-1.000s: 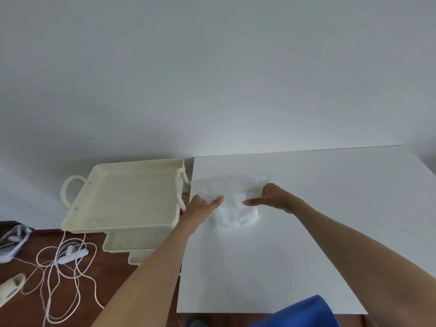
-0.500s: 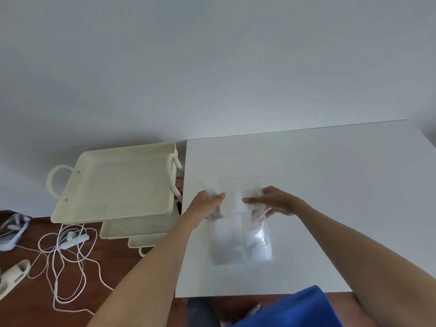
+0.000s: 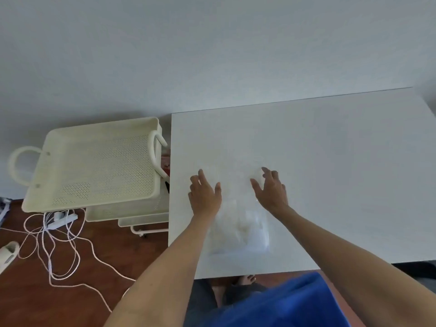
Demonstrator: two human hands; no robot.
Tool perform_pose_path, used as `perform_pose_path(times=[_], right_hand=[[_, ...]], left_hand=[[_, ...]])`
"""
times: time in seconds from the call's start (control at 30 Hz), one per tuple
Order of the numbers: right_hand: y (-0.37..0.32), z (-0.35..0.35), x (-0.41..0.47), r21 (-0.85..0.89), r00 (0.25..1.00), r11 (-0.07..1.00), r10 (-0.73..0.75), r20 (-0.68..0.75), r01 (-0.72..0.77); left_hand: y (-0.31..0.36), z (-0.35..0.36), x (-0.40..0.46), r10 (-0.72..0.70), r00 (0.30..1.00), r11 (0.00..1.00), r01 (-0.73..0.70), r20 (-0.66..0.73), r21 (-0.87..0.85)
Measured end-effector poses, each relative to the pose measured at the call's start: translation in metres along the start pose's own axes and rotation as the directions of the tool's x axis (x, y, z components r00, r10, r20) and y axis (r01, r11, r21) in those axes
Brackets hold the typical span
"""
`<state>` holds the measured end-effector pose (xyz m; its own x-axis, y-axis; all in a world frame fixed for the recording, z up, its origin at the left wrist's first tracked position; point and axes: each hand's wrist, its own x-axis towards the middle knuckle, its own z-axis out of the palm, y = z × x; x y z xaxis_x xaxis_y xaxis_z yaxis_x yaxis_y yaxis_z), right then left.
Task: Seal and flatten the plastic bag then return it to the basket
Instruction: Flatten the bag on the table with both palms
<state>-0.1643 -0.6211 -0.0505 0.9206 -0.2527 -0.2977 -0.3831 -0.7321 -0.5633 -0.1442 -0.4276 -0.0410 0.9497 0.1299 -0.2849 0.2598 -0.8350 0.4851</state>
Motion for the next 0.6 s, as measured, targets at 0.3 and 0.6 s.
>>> perform_pose_path(times=[0.3, 0.6], right_hand=[[-0.033, 0.056, -0.010, -0.345, 0.956, 0.899, -0.292, -0.010, 0.271], [-0.008, 0.082, -0.009, -0.415, 0.961, 0.869, -0.274, 0.049, 0.269]], left_hand=[[0.003, 0.035, 0.000, 0.300, 0.950, 0.902, -0.311, 0.083, 0.300], [-0.019, 0.058, 0.006, 0.326, 0.938, 0.860, -0.346, 0.119, 0.374]])
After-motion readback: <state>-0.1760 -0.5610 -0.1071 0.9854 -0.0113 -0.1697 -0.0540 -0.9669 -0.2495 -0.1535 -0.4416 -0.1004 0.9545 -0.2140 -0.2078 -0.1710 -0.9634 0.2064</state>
